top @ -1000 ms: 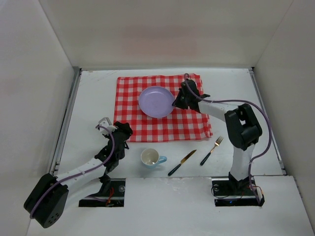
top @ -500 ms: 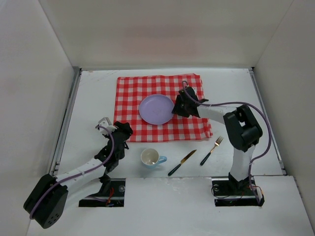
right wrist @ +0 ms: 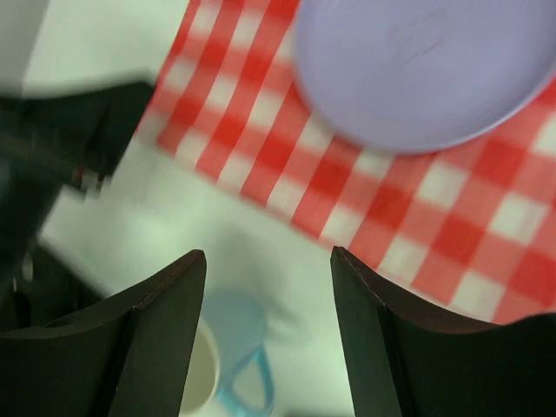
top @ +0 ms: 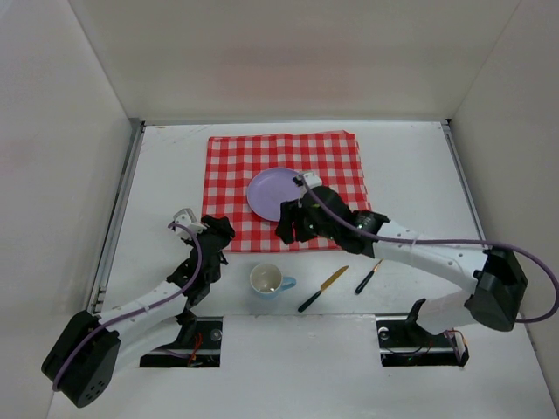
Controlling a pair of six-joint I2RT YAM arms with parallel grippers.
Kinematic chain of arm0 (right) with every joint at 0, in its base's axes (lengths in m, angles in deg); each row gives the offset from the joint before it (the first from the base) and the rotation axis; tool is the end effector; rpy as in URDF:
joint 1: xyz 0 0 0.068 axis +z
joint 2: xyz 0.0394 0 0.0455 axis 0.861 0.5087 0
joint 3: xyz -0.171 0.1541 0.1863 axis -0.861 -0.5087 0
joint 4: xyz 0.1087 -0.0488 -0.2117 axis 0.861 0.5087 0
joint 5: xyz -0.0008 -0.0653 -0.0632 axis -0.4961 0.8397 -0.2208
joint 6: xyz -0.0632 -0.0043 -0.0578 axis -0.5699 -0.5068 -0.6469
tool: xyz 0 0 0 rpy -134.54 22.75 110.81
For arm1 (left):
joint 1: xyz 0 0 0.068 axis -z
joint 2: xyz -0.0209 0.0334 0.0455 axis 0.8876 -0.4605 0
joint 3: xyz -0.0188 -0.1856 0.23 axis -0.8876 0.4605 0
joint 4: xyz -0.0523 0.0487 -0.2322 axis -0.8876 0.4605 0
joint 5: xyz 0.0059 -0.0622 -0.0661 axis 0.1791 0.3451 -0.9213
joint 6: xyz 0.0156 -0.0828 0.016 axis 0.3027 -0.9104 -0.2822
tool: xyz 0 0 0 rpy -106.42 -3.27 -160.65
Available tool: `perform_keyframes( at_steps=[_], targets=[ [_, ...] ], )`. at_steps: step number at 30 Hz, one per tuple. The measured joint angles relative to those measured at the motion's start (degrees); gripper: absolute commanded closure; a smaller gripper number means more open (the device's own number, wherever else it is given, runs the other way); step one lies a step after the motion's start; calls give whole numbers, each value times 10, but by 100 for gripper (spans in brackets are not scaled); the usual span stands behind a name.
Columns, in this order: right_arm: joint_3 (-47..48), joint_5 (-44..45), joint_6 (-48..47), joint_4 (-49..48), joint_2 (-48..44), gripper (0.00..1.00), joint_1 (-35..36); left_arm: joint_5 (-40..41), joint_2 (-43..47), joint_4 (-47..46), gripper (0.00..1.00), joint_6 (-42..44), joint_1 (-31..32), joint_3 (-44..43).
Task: Set the dinner table for one person
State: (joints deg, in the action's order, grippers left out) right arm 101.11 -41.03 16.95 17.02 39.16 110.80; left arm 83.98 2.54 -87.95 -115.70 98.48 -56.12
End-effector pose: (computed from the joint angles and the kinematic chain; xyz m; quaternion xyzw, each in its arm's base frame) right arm 0.2111 0.2484 0.3034 -0.1270 0.8654 0.2729 0.4006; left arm 0.1700 -0.0622 0.2072 -0.2797 0.7008 -0.1882 0.6287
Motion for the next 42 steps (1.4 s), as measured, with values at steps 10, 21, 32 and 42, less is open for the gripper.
perform_keyframes(
  at_steps=[10, 21, 32, 42],
  targets=[
    [0, -10, -25, 90, 50, 37, 95, 0, 23, 0, 53, 0, -8, 1],
    [19, -30, -32, 100, 87, 53, 150, -6, 9, 6, 53, 0, -12, 2],
    [46, -29, -38, 104, 165, 92, 151, -11, 10, 6, 53, 0, -15, 2],
    [59, -49, -42, 113, 33, 91, -49, -15, 13, 5, 52, -3, -15, 2]
  ],
)
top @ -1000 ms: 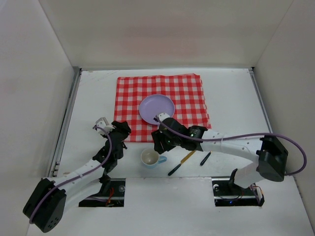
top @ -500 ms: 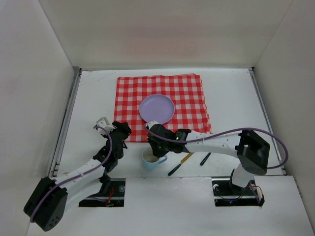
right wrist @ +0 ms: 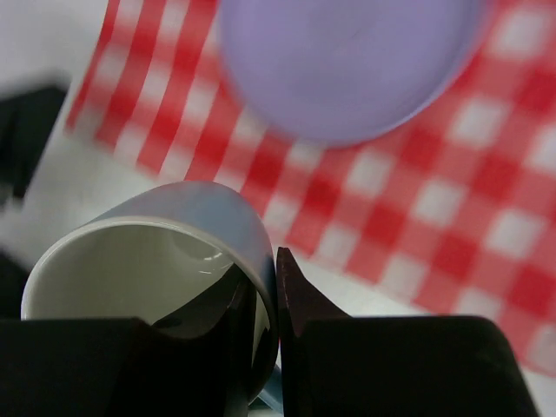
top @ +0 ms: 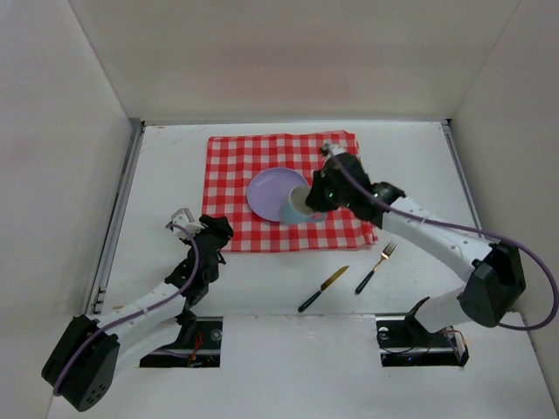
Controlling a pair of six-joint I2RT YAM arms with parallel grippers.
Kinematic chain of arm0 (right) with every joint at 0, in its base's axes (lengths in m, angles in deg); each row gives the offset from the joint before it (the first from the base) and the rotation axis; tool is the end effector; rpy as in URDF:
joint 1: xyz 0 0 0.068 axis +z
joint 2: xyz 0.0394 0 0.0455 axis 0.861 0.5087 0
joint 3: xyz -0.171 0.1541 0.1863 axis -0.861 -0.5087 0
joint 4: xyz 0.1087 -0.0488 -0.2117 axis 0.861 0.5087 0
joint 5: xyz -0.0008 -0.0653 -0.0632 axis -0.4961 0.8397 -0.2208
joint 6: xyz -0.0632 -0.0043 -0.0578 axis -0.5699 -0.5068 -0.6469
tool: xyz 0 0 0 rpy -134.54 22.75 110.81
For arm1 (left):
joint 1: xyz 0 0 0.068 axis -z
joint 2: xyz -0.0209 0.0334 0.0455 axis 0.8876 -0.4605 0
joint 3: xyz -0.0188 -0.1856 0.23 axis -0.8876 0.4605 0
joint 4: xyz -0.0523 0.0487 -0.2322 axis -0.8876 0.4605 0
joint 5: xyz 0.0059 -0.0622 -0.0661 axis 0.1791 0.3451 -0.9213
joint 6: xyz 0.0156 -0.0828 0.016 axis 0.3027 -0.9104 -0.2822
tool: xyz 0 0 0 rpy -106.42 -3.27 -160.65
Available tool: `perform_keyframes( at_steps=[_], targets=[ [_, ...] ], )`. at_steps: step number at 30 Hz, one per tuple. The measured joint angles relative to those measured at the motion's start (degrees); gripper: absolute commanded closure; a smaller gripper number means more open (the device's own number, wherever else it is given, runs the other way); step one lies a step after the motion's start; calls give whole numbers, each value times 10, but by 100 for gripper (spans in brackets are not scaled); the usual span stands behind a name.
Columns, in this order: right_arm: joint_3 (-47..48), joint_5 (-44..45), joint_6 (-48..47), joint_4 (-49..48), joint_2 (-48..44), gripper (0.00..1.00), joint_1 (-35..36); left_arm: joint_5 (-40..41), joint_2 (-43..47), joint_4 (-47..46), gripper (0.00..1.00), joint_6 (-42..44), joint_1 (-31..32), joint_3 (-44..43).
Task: Set the dinner table for one person
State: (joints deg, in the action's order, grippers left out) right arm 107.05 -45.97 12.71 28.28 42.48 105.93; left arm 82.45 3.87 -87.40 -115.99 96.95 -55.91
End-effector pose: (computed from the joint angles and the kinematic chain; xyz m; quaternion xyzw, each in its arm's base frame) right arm 0.2294 0.2369 0.2982 -0.1503 0.8971 0.2305 0.3456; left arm 0.1694 -0.0581 0.2080 -0.2841 0.6974 -0.1938 0.6288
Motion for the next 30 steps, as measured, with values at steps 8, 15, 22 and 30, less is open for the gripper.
perform_keyframes(
  at_steps=[8, 15, 22, 30],
  targets=[
    [155, 17, -11, -23, 125, 91, -256, -12, -11, 0, 52, -2, 1, 0],
    [412, 41, -31, 72, 368, 91, -323, -19, -22, -1, 52, -5, 1, 0],
    [560, 80, -48, 181, 488, 89, -326, -26, -46, -1, 52, -9, 1, 0],
    [590, 87, -52, 231, 512, 82, -326, -29, -47, -1, 52, -10, 1, 0]
  ],
)
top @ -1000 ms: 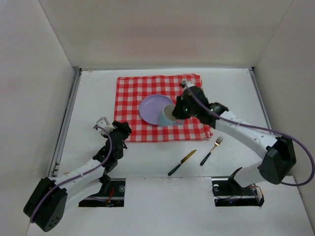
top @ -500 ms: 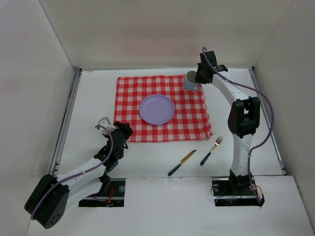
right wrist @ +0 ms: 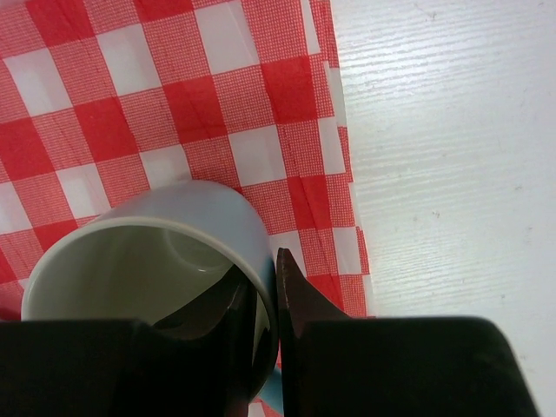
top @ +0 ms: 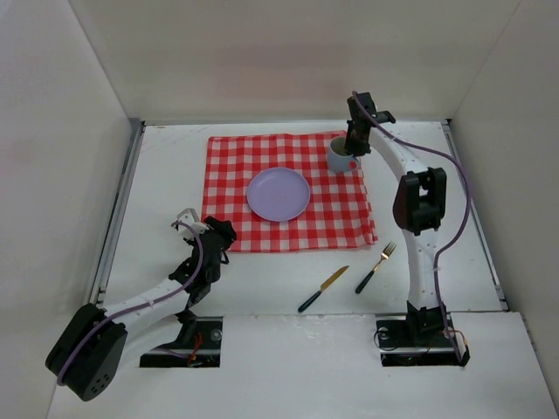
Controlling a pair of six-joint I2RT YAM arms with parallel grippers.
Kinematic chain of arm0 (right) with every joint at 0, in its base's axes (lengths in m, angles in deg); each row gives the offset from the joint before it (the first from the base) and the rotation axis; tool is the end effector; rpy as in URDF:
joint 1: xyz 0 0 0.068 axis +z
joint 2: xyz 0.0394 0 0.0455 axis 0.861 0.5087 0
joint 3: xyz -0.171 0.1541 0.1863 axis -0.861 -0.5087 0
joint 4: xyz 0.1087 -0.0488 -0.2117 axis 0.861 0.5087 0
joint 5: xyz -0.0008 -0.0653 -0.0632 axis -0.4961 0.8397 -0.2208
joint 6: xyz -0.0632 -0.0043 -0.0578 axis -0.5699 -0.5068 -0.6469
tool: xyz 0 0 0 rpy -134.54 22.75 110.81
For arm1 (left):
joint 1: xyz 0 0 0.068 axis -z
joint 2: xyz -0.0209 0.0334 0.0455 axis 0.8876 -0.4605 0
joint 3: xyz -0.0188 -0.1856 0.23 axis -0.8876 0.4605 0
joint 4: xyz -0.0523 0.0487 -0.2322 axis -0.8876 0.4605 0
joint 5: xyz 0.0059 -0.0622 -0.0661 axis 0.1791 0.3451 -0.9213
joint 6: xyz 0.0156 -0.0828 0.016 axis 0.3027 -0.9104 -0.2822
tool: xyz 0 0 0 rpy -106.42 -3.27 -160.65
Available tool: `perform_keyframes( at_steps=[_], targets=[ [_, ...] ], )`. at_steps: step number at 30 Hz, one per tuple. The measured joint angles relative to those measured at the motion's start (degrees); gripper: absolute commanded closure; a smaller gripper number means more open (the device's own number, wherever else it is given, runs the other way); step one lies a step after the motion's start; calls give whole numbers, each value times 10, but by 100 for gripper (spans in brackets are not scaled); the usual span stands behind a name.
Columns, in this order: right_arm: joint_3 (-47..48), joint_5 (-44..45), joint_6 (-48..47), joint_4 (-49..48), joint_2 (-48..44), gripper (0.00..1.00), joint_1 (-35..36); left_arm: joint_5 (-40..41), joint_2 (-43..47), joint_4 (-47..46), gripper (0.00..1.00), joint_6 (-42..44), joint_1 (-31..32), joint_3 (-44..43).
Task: Set the dinner table for one person
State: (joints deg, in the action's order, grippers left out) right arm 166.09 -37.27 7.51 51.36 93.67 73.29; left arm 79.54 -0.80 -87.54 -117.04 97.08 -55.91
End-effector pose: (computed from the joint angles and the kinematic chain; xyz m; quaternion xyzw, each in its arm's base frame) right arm 0.5216 0.1135 0.2265 0.0888 0.9485 -0.0018 0.3041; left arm 0.1754 -0.0664 0.1950 -0.2680 0.7274 -0.1928 0.6015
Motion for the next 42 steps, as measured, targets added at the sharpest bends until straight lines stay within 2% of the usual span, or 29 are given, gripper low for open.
perform_keyframes(
  at_steps=[9, 13, 16, 19, 21, 23, 26, 28, 32, 35, 39, 42],
  targets=[
    [6, -8, 7, -3, 3, 50, 0, 0, -9, 0, 52, 1, 7, 0],
    [-4, -14, 10, -10, -24, 44, 0, 0, -19, 0, 52, 6, 22, -2],
    [-63, -16, 12, -35, -94, 40, 0, 0, -30, 0, 50, 17, 43, -10],
    [-169, -13, 17, -86, -211, 39, 0, -2, -52, -3, 50, 41, 81, -30],
    [-267, -7, 25, -141, -310, 42, 0, -6, -77, -13, 50, 68, 116, -50],
    [-386, 5, 37, -217, -418, 53, 3, -17, -109, -23, 51, 97, 160, -74],
    [-575, 26, 57, -331, -564, 79, 17, -44, -151, -27, 58, 139, 226, -113],
    [-687, 33, 76, -397, -629, 86, 36, -62, -163, -10, 58, 159, 275, -137],
    [-866, 40, 110, -473, -690, 83, 57, -74, -167, 40, 54, 186, 382, -172],
    [-956, 48, 131, -499, -738, 66, 56, -74, -183, 83, 53, 198, 431, -192],
    [-1019, 51, 148, -536, -816, 51, 56, -71, -233, 126, 52, 214, 482, -215],
    [-1038, 52, 158, -566, -859, 50, 56, -72, -266, 146, 51, 229, 509, -226]
  ],
)
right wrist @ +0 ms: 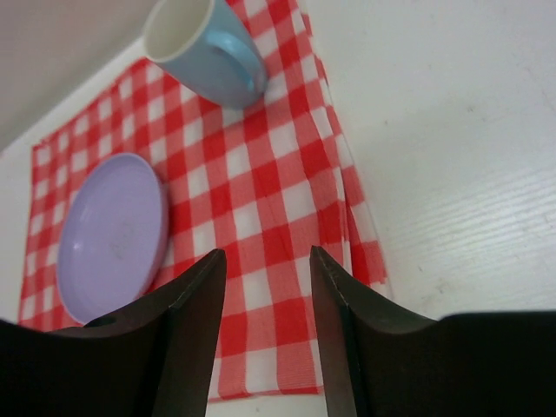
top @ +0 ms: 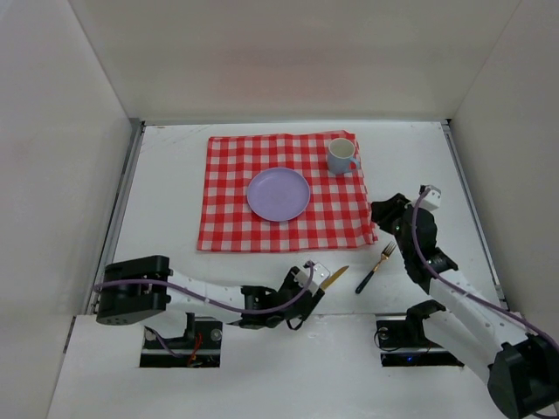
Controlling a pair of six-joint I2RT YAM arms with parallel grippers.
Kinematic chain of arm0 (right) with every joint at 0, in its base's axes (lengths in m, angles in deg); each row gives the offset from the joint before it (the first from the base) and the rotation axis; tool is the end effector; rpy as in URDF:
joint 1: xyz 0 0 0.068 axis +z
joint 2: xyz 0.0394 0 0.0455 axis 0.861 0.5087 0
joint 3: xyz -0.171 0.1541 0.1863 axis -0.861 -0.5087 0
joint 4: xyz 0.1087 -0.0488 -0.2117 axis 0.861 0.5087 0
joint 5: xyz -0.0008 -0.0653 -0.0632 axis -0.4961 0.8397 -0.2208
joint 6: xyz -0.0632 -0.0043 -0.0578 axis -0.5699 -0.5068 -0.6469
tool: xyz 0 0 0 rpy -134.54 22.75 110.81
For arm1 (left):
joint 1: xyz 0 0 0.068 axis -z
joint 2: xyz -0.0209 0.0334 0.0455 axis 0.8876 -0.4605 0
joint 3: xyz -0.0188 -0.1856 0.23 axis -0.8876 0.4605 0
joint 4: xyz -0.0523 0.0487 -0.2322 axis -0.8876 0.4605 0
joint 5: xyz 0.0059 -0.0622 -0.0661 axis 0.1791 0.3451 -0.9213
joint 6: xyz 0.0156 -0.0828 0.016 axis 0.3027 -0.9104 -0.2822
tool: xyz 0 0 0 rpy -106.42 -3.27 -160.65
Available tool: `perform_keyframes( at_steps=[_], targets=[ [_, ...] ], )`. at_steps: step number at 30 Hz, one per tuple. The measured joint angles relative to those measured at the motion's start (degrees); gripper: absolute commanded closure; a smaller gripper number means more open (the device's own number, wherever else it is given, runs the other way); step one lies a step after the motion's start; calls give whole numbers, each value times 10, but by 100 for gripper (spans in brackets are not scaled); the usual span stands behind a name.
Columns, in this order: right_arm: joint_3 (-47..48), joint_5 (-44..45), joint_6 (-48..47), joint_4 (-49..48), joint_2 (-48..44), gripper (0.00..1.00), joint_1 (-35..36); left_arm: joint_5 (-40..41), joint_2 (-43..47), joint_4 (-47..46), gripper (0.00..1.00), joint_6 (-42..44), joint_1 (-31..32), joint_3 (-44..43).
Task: Set the dinner table for one person
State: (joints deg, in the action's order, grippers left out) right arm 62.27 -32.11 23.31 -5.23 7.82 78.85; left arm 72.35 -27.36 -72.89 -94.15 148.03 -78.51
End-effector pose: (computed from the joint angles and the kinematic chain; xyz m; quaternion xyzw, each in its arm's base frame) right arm 0.1922 0.0451 0.2398 0.2047 0.7765 0.1752 0.5697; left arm 0.0589 -0.2783 0.1902 0.3346 0.7918 -0.2491 0.4461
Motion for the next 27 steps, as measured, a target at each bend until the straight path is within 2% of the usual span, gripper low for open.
perform_keyframes(
  at_steps=[6, 11, 15, 19, 20, 27],
  targets=[
    [-7, -2, 13, -30, -1, 50, -3, 0, -38, 22, 51, 29, 29, -18],
    [-8, -5, 17, -30, -5, 50, -4, 0, -76, 26, 56, 48, 39, -42],
    [-8, -7, 22, -30, -13, 50, -11, 2, -103, 20, 66, 58, 44, -59],
    [-8, -9, 25, -31, -12, 50, -14, 8, -127, 10, 88, 70, 50, -78],
    [-8, -10, 25, -31, -12, 50, -14, 12, -130, 9, 91, 74, 52, -79],
    [-8, -13, 28, -32, -13, 49, -18, 30, -109, 36, 97, 84, 67, -77]
  ],
)
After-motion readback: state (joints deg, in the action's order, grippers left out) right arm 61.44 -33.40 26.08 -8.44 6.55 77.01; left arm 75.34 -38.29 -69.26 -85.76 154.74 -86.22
